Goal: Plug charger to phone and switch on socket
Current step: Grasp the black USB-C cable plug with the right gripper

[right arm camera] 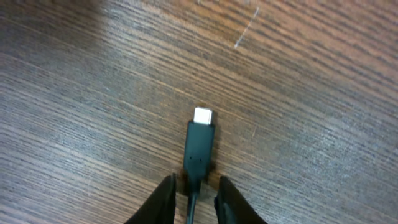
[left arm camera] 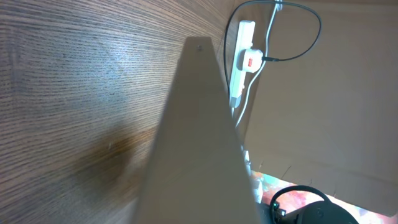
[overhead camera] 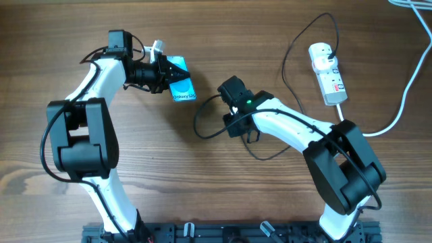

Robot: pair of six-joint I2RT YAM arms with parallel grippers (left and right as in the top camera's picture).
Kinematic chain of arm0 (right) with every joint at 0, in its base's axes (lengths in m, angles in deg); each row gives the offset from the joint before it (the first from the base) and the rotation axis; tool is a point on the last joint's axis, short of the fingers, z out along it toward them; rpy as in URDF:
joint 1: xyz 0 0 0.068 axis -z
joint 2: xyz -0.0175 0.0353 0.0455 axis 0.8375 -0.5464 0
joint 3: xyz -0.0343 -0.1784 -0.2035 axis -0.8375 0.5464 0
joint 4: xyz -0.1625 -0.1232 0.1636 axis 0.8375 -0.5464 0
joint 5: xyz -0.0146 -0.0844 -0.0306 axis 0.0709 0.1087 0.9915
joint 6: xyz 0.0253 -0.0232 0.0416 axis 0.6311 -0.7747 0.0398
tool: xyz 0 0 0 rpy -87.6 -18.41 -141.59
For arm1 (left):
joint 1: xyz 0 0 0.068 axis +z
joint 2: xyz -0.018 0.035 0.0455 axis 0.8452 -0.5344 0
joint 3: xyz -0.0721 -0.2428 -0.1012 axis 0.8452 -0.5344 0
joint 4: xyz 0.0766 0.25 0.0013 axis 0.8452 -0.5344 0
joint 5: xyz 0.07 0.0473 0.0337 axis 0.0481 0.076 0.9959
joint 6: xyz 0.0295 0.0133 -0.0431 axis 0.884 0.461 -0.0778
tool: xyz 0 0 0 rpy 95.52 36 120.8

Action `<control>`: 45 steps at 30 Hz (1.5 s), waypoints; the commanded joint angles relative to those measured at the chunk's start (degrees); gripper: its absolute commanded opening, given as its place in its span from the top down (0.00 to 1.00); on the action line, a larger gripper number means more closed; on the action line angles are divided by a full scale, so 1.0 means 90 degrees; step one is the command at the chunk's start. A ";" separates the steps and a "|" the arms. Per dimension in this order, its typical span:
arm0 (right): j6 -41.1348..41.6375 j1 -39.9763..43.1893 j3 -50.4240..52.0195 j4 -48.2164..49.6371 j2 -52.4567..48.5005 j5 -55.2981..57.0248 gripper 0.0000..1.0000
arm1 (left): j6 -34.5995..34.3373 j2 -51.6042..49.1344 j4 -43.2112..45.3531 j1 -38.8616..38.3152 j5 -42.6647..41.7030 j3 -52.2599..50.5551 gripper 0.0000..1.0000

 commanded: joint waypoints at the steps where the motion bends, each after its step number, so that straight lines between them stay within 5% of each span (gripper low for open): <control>1: -0.0257 -0.0005 -0.0112 0.0041 -0.0134 0.0160 0.78 | 0.0158 0.0153 0.0019 0.0000 -0.0243 -0.0034 0.96; 40: -0.0272 -0.0002 -0.0131 0.0199 -0.0182 0.0056 0.79 | 0.0323 0.0153 0.0022 0.0005 -0.0245 -0.0034 0.96; 42: -0.0270 -0.0002 -0.0131 0.0185 -0.0182 0.0053 0.95 | 0.0323 0.0153 0.0027 0.0005 -0.0245 -0.0034 0.96; 45: -0.0493 -0.0002 -0.0138 0.0202 -0.0180 -0.0141 0.96 | 0.0321 0.0153 0.0022 0.0005 -0.0245 -0.0034 0.96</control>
